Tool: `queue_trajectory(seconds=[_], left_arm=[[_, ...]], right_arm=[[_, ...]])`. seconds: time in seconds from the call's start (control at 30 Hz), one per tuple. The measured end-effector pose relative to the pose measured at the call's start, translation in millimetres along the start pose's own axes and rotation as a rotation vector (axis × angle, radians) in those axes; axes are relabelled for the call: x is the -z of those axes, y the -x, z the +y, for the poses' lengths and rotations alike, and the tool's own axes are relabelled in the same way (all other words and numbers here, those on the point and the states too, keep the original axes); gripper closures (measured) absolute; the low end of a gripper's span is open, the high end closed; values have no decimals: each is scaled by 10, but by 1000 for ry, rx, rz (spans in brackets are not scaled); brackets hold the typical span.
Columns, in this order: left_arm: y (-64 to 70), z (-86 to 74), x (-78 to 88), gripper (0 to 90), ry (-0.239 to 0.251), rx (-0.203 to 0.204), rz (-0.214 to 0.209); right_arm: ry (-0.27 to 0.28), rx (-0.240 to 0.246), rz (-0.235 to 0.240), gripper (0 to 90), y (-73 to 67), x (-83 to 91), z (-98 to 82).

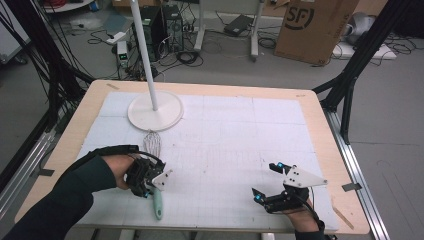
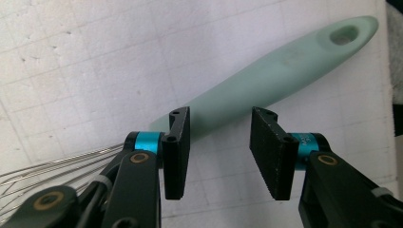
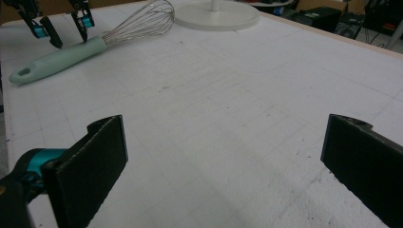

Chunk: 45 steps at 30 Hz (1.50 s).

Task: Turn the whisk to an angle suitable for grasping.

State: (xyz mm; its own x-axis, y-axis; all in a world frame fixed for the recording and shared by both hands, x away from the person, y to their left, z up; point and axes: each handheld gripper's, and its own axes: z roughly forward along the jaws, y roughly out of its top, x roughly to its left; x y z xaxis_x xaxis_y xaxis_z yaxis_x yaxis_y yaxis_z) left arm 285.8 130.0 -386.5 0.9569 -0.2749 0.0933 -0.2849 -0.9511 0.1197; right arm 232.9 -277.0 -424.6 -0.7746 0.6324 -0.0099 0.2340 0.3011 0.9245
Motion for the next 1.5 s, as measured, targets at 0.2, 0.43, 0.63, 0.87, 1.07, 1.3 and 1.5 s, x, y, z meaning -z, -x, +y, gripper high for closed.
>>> queue_trajectory(seconds=[0.2,0.43,0.63,0.87,1.07,1.3,1.5], left_arm=[[-32,53,-6,546,-26,-49,-14],[-68,74,-12,520,-50,-86,-11],[-97,114,-22,503,-66,-130,-14],[-113,110,-18,475,-63,-144,-33],[-123,87,-34,391,-68,-146,-84],[-120,119,-61,374,-93,-181,-83],[-124,160,-122,366,-139,-206,-68]], right_arm=[[-4,4,4,4,-7,-15,-2],[-6,2,8,4,-12,-17,-9],[-11,6,11,4,-14,-19,-11],[-8,6,10,4,-14,-17,-12],[-13,6,17,4,-19,-28,-13],[-16,7,16,4,-18,-40,-19],[-15,8,16,4,-21,-36,-19]])
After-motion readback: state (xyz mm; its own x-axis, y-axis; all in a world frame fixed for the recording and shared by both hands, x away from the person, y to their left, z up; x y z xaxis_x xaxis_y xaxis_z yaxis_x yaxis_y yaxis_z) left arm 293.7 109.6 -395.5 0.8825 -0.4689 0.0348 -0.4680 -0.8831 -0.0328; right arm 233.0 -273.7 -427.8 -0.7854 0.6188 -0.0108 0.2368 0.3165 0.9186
